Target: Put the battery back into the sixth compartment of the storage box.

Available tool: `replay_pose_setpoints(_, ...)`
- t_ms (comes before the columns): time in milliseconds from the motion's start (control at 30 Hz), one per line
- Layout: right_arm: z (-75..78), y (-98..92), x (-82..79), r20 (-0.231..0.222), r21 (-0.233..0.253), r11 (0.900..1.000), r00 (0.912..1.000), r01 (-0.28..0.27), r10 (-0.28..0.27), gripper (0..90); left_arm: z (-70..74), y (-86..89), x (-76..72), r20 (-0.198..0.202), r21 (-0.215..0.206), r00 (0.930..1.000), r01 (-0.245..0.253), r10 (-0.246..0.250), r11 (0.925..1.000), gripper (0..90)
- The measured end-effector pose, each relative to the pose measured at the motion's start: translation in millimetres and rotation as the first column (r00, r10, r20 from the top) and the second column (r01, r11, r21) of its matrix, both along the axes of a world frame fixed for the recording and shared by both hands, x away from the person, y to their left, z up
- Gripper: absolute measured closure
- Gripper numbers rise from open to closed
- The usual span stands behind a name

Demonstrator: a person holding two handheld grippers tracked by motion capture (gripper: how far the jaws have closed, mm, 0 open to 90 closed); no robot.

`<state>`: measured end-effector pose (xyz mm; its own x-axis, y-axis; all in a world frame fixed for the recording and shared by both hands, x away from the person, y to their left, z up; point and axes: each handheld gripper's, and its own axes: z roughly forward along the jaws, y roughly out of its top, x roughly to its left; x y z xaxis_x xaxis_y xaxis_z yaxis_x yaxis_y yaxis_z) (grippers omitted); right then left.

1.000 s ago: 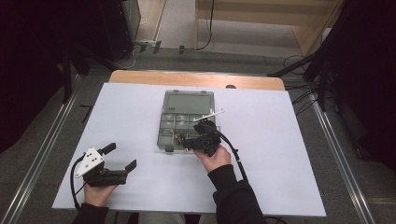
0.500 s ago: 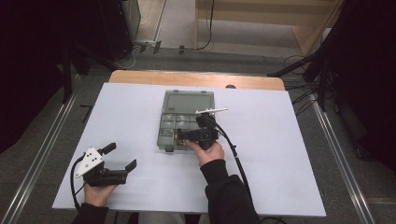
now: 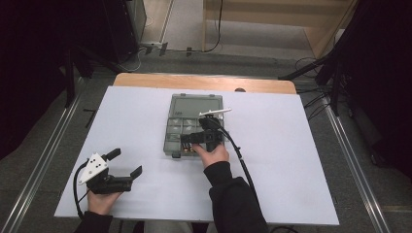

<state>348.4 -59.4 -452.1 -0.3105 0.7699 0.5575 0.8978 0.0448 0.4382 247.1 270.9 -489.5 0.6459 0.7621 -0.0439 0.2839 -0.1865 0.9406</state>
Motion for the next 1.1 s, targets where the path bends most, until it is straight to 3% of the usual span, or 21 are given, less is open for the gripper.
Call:
replay_pose_setpoints(200,7.2,-2.6,-9.1,0.069,0.003,0.998,0.9951,-0.070,0.070,12.7,0.2,-0.7,-0.4,0.001,0.003,1.0000,0.003,-0.003,1.0000,0.0)
replay_pose_setpoints(333,12.8,-5.2,-15.1,0.118,0.011,0.996,0.9891,-0.090,0.088,0.0,-0.1,-1.0,-0.1,-0.001,0.003,1.0000,0.002,-0.002,1.0000,0.0)
replay_pose_setpoints(467,18.0,-8.9,-21.2,0.190,-0.003,0.994,0.9759,-0.108,0.107,0.0,-0.3,-1.0,0.1,-0.003,0.003,1.0000,0.003,-0.003,1.0000,0.0)
replay_pose_setpoints(700,18.8,-18.6,-21.8,0.238,-0.051,0.991,0.9626,-0.120,0.129,0.0,0.0,-0.9,-0.2,-0.001,0.003,1.0000,0.005,-0.005,1.0000,0.0)
replay_pose_setpoints(1000,18.8,-43.7,-27.6,0.327,-0.102,0.990,0.9368,-0.097,0.126,0.0,-0.1,-0.8,-0.2,-0.002,0.003,1.0000,0.003,-0.003,1.0000,0.0)
replay_pose_setpoints(1100,15.4,-53.5,-30.7,0.333,-0.116,0.990,0.9359,-0.081,0.116,0.0,-0.2,-0.8,-0.2,-0.002,0.004,1.0000,0.002,-0.002,1.0000,0.0)
